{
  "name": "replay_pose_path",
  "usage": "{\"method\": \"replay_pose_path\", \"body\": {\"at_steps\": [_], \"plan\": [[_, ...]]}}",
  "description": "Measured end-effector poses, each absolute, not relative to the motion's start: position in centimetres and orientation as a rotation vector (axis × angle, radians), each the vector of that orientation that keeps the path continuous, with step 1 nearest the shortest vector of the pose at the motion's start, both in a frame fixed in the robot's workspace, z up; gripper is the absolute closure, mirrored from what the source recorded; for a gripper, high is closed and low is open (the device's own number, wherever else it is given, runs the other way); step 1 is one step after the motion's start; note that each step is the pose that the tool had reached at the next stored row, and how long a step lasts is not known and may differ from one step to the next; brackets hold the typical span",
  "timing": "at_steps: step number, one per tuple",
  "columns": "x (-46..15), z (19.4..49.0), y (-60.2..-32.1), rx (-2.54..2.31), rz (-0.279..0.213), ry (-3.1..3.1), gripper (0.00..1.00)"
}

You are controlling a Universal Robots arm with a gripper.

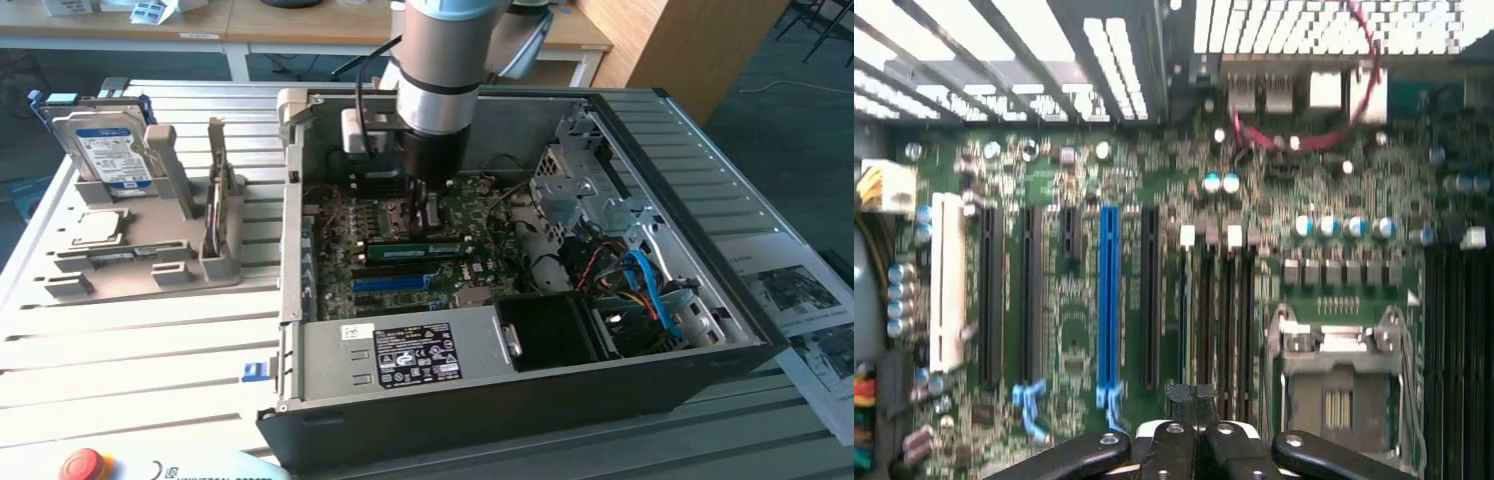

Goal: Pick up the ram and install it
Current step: 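Press down the ram until it locks into place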

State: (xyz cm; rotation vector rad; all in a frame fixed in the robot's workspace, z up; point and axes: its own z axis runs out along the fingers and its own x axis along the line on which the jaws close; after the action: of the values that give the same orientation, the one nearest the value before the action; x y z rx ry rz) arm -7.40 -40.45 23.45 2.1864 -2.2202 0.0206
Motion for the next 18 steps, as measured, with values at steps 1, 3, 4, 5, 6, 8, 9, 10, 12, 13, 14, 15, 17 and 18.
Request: {"method": "replay_pose_path", "body": {"at_steps": [1,3,4,5,6,8,9,10,12,13,14,15,17,18], "plan": [[-7.72,23.42,-40.44,2.186,0.021,-2.220,0.90],[-8.18,23.39,-40.43,2.185,0.022,-2.221,0.90],[-8.25,23.39,-40.42,2.185,0.022,-2.221,0.90],[-8.26,23.40,-40.42,2.185,0.022,-2.221,0.90],[-8.26,23.40,-40.43,2.185,0.022,-2.220,0.90],[-8.27,23.40,-40.43,2.185,0.022,-2.221,0.90],[-8.28,23.40,-40.43,2.185,0.022,-2.221,0.90],[-8.27,23.40,-40.43,2.185,0.022,-2.221,0.90],[-8.28,23.40,-40.43,2.185,0.022,-2.221,0.90],[-8.27,23.40,-40.43,2.185,0.022,-2.221,0.90],[-8.28,23.40,-40.43,2.185,0.022,-2.221,0.90],[-8.28,23.40,-40.43,2.185,0.022,-2.221,0.90],[-8.28,23.36,-40.44,2.185,0.022,-2.221,0.90],[-8.28,23.30,-40.43,2.185,0.022,-2.221,0.90]]}}
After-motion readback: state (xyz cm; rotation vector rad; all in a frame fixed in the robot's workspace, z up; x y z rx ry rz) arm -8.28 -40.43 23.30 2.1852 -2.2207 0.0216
